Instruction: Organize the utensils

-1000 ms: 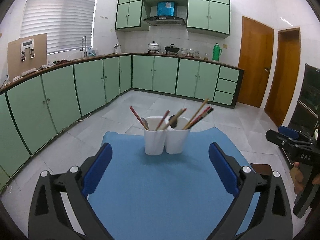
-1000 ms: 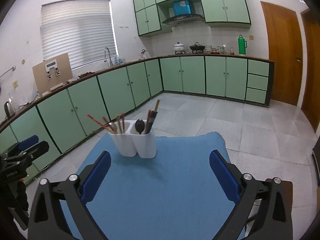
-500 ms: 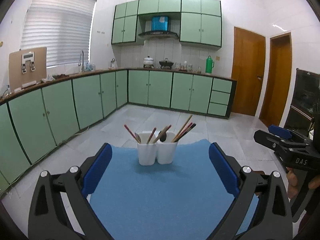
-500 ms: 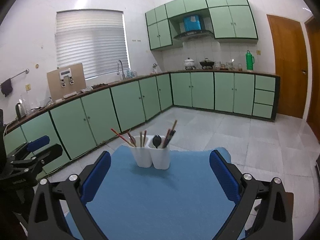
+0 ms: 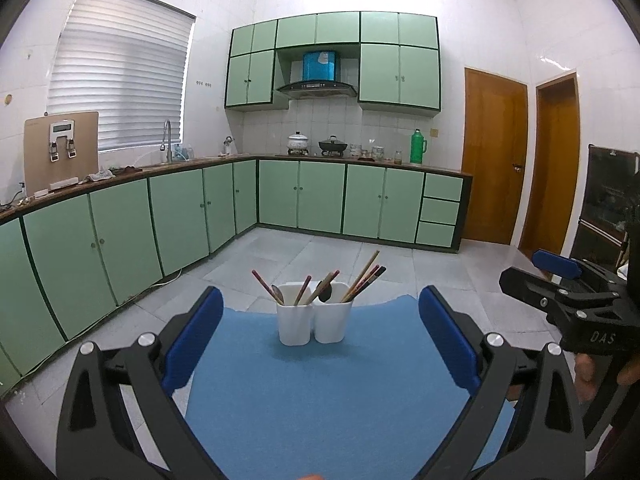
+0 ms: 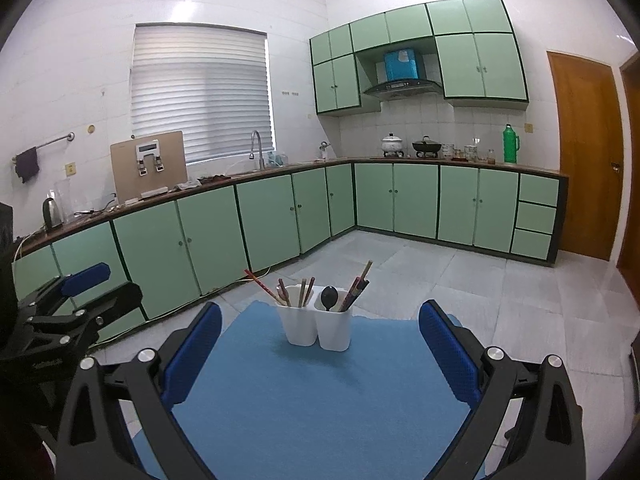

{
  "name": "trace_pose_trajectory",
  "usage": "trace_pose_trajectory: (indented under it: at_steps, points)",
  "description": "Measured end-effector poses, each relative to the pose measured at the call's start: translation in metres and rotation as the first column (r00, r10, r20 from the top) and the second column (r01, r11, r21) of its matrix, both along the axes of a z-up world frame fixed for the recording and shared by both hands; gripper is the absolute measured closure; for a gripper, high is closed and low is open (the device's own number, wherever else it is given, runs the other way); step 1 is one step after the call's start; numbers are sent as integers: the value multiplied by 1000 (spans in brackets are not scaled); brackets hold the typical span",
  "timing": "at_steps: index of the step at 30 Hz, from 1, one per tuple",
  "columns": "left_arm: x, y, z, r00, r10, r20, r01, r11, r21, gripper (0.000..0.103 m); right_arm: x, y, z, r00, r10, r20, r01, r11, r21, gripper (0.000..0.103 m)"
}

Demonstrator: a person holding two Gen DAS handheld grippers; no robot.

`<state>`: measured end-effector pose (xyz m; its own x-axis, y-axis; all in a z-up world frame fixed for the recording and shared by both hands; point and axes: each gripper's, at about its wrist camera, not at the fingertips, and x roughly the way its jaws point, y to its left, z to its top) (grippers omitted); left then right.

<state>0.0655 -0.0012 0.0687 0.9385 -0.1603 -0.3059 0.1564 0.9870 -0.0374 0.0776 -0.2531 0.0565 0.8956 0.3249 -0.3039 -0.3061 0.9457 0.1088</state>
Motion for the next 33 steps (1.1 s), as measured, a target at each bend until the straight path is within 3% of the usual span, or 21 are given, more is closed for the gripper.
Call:
trace_pose_trajectory:
  at_steps: [33]
  points:
    - [-7, -5, 4, 1000, 1, 12, -1, 1000, 17, 8, -4, 4, 0, 1000, 8, 6, -8, 1000, -18, 6]
